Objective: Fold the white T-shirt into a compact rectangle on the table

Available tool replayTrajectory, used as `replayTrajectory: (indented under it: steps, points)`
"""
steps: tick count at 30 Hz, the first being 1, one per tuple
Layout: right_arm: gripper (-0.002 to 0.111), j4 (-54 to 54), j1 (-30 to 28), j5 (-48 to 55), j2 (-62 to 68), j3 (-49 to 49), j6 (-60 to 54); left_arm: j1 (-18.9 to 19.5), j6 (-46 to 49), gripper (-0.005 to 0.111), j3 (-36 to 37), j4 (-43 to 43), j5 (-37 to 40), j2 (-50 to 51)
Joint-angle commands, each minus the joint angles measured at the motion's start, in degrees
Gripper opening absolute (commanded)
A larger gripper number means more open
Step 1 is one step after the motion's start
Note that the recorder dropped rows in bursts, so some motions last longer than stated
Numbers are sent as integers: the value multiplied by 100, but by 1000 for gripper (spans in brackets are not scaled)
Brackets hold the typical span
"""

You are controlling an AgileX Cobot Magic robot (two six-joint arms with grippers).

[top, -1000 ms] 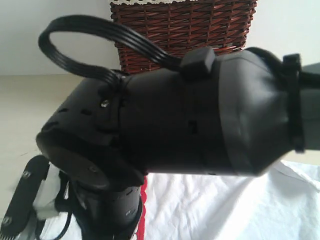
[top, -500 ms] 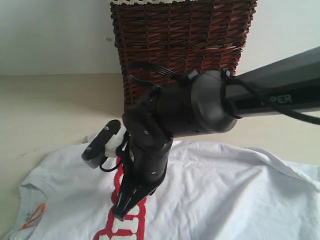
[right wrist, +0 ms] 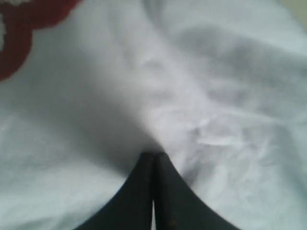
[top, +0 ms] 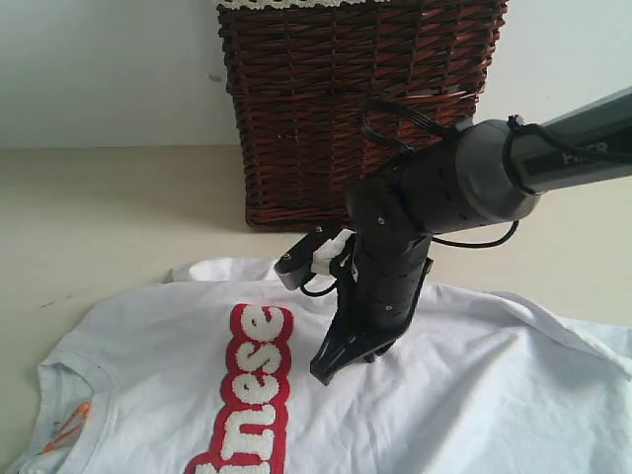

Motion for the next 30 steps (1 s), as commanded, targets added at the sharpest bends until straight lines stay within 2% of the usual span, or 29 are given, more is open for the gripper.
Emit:
replayTrajectory:
  steps: [1,15,23,24,25,26,27,29,30]
  points:
    - [0,-70,-187,7,217,252,-84,-38,6,0,-7,-12,-48,-28]
    - [0,-198,-1505,7,233,241,266,-38,6,0,-7,-12,-48,-28]
    - [0,-127,-1722,40,233,241,308,-38,6,0,-7,-12,-48,-28]
    - [0,47,-1697,22,203,241,41,-38,6,0,-7,-12,-48,-28]
    - [0,704,-1589,-32,83,241,-795,-38,6,0,-7,-12,-48,-28]
    - [0,1052,-1532,-104,10,229,-1161,-38,6,0,-7,-12,-48,-28]
    - [0,2038,-1355,-118,-224,158,-2042,-38,6,0,-7,-12,-48,-28]
    - [0,3034,-1046,-17,-651,59,-2986,-38,6,0,-7,-12,-48,-28]
    - [0,3202,-926,12,-823,31,-3172,-38,6,0,-7,-12,-48,-28]
